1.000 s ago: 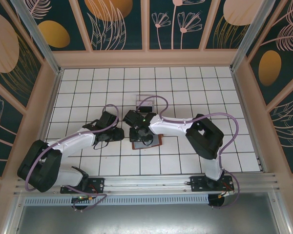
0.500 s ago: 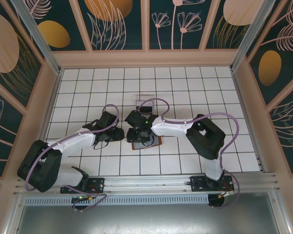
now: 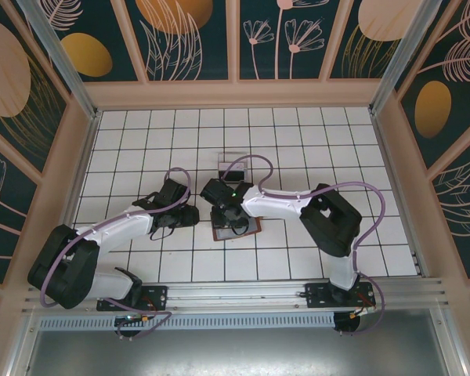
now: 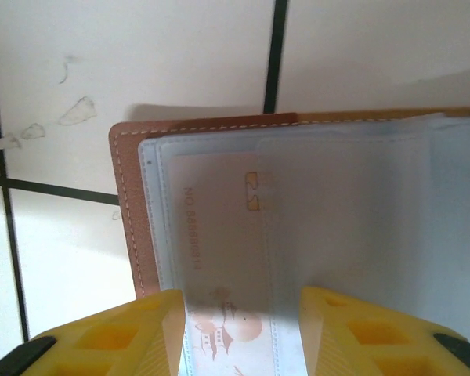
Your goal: Take the credit cards out of the card holder
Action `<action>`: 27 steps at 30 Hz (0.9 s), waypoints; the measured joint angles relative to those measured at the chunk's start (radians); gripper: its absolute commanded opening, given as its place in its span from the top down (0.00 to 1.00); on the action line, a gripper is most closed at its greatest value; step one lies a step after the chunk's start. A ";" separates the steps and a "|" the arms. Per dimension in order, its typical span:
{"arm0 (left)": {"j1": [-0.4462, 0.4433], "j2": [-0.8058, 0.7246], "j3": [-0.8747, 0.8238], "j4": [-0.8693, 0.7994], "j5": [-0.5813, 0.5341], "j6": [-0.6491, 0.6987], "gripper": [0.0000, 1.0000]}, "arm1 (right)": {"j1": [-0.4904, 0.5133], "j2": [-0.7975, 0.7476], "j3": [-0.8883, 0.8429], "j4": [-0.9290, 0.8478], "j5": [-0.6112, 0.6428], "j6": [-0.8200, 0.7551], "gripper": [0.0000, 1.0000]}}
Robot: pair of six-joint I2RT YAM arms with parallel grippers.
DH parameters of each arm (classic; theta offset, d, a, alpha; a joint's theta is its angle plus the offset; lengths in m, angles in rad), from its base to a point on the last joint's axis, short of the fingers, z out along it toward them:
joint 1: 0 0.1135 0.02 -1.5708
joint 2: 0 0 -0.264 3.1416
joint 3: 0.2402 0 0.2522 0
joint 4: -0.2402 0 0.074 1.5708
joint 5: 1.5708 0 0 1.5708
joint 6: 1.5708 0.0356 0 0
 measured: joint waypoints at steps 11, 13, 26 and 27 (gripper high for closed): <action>0.000 0.000 0.000 0.000 0.001 0.000 0.59 | 0.027 0.038 0.062 -0.121 0.112 0.000 0.56; 0.000 0.000 0.001 0.000 0.001 0.000 0.59 | 0.027 0.043 0.069 -0.138 0.127 0.000 0.56; 0.000 0.000 0.001 0.000 0.001 0.000 0.59 | 0.036 0.050 0.109 -0.227 0.211 0.000 0.51; 0.000 0.000 0.001 0.000 0.001 0.000 0.59 | 0.037 0.050 0.111 -0.231 0.218 0.000 0.51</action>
